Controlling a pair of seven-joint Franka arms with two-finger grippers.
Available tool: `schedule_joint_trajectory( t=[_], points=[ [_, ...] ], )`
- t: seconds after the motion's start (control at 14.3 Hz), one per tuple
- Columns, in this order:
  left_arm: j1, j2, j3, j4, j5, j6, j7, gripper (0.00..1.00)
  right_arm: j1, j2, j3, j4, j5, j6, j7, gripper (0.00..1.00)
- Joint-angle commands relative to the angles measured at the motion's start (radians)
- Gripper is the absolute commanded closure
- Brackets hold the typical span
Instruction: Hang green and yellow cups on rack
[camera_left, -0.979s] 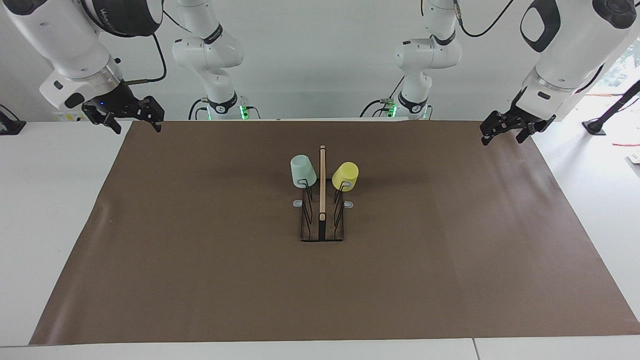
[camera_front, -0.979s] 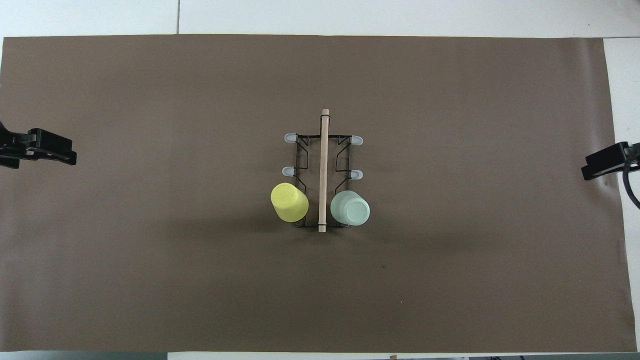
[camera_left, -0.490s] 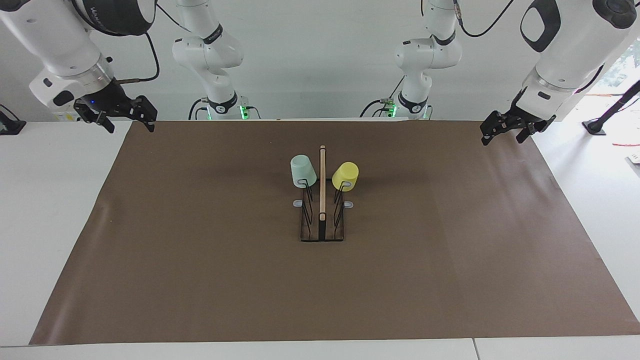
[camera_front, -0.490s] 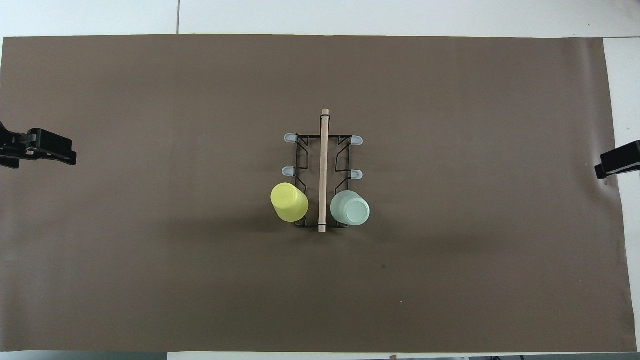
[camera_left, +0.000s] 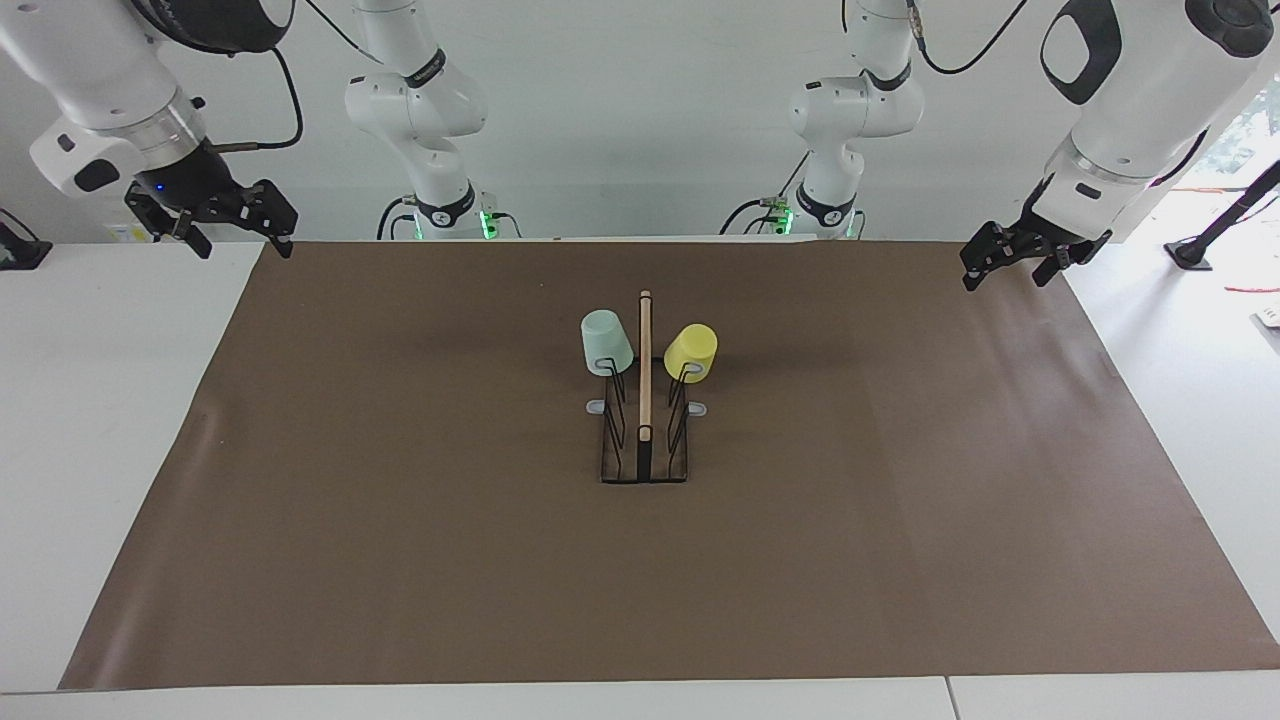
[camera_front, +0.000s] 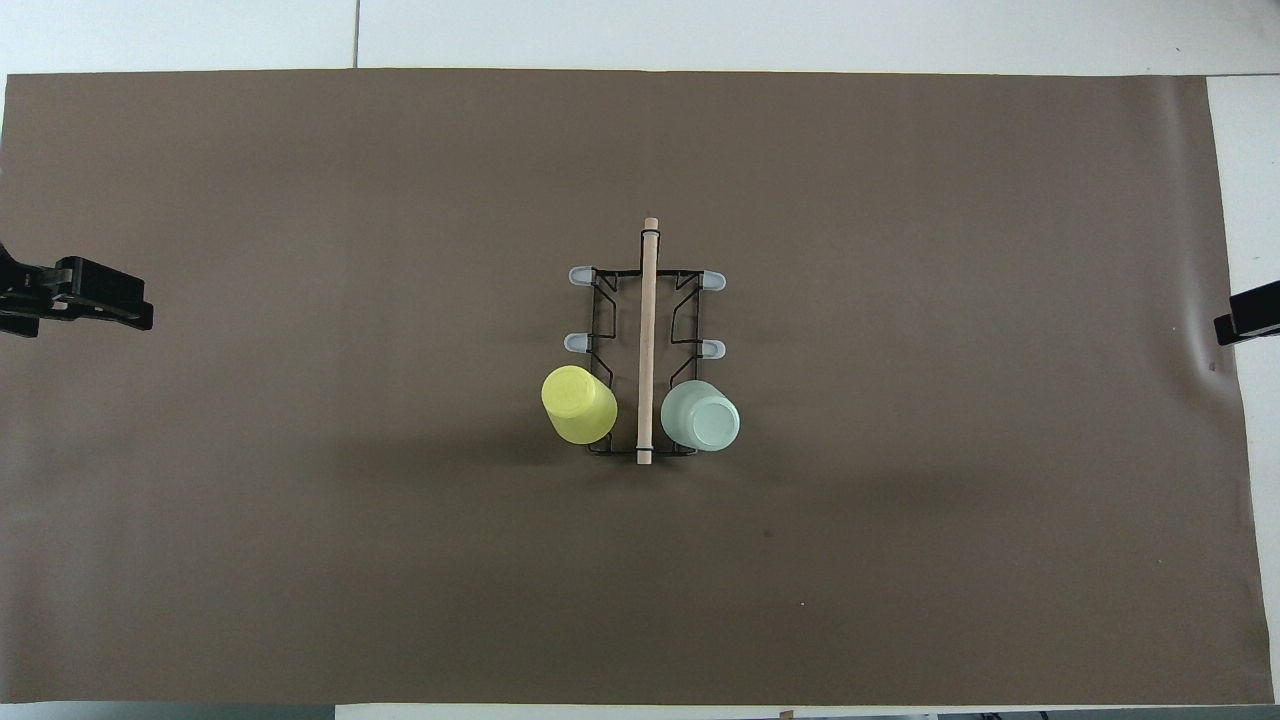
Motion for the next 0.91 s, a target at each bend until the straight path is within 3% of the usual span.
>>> schedule_joint_trajectory(
  t=[0.0, 0.84],
  points=[
    [0.003, -0.014, -0.001, -0.015, 0.015, -0.004, 0.007, 0.00, 0.002, -0.001, 0.008, 0.003, 0.017, 0.014, 0.044, 0.00],
    [0.003, -0.014, -0.001, -0.015, 0.015, -0.004, 0.007, 0.00, 0.002, -0.001, 0.022, 0.003, 0.046, 0.017, 0.082, 0.00]
  ],
)
